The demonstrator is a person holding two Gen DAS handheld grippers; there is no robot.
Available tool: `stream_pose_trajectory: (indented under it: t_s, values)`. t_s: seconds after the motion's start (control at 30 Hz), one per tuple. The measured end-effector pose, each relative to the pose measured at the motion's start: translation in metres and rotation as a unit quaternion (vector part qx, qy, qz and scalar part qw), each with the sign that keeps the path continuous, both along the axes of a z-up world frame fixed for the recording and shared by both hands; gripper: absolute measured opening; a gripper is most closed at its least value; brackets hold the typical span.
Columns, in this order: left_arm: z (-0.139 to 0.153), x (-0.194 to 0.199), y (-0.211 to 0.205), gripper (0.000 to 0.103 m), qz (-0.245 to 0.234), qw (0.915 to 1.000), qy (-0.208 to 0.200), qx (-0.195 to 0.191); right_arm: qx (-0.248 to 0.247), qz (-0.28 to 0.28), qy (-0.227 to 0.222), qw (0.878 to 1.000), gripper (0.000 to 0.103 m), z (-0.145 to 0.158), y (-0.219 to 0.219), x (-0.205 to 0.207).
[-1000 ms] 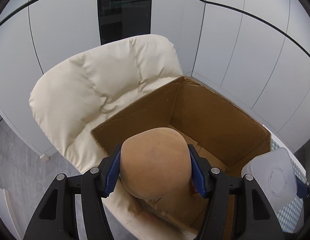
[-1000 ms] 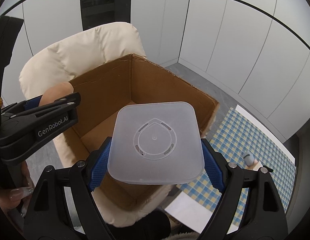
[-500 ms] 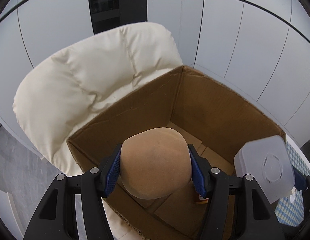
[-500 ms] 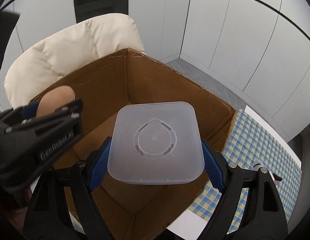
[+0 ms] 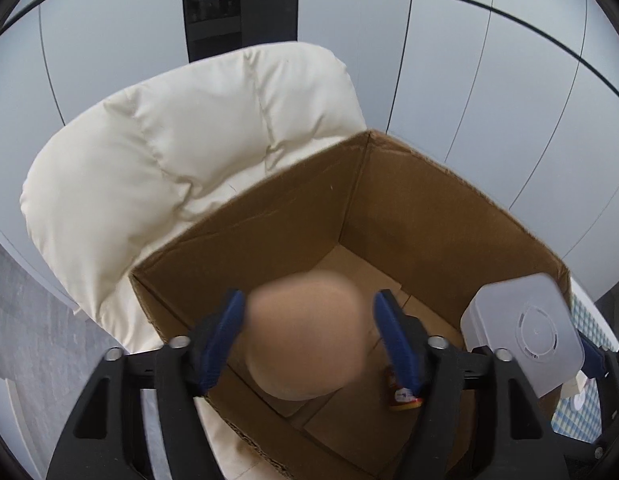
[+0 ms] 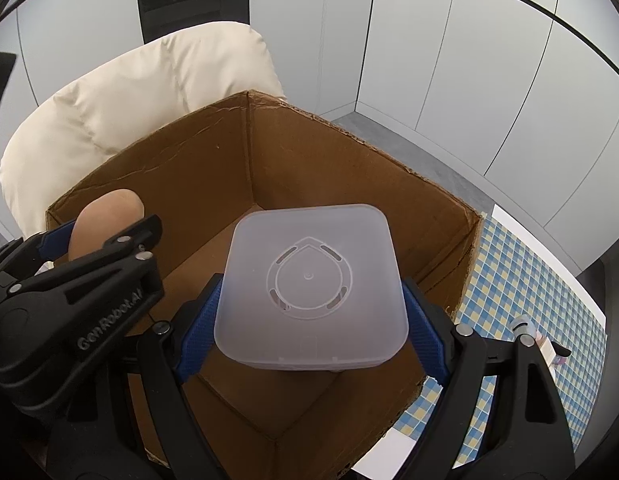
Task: Organize objects
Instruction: 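Lower both tools into the box and open them, releasing puff and container, then withdraw both open tools from the box back toward the table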
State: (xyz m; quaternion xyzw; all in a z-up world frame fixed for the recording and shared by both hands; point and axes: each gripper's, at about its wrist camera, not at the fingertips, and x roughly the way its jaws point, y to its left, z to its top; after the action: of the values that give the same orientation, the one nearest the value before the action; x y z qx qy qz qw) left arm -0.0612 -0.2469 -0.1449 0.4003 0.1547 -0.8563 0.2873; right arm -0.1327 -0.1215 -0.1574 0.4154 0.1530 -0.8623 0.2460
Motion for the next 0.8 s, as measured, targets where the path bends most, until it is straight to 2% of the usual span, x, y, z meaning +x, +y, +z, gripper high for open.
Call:
stream_pose_trajectory:
  t_s: [0.03, 0.07, 0.13, 0.23, 0.33, 0.8]
  values:
    - [0.002, 0.001, -0.002, 0.093, 0.009, 0.9999, -0.002, -0.006, -0.003, 0.001, 0.001, 1.000, 0.086, 0.001, 0.000, 0.000]
    - [0.004, 0.002, -0.003, 0.102, 0.016, 0.9998, -0.004, -0.012, -0.005, 0.001, 0.003, 1.000, 0.092, 0.002, -0.001, 0.000]
    - [0.009, 0.008, -0.004, 0.103, 0.028, 0.9995, 0.006, -0.015, -0.004, 0.003, 0.009, 1.000, 0.103, 0.004, -0.003, 0.001]
    - [0.013, 0.015, -0.009, 0.103, 0.032, 0.9992, 0.024, 0.000, 0.015, 0.007, 0.022, 1.000, 0.103, 0.004, -0.008, 0.005]
    - [0.012, 0.016, -0.013, 0.103, 0.033, 0.9992, 0.021, 0.002, 0.023, 0.006, 0.034, 0.999, 0.103, 0.004, -0.011, 0.009]
    - [0.003, 0.014, -0.015, 0.103, 0.026, 0.9996, 0.012, 0.006, 0.007, 0.015, 0.027, 1.000, 0.103, 0.005, -0.009, 0.011]
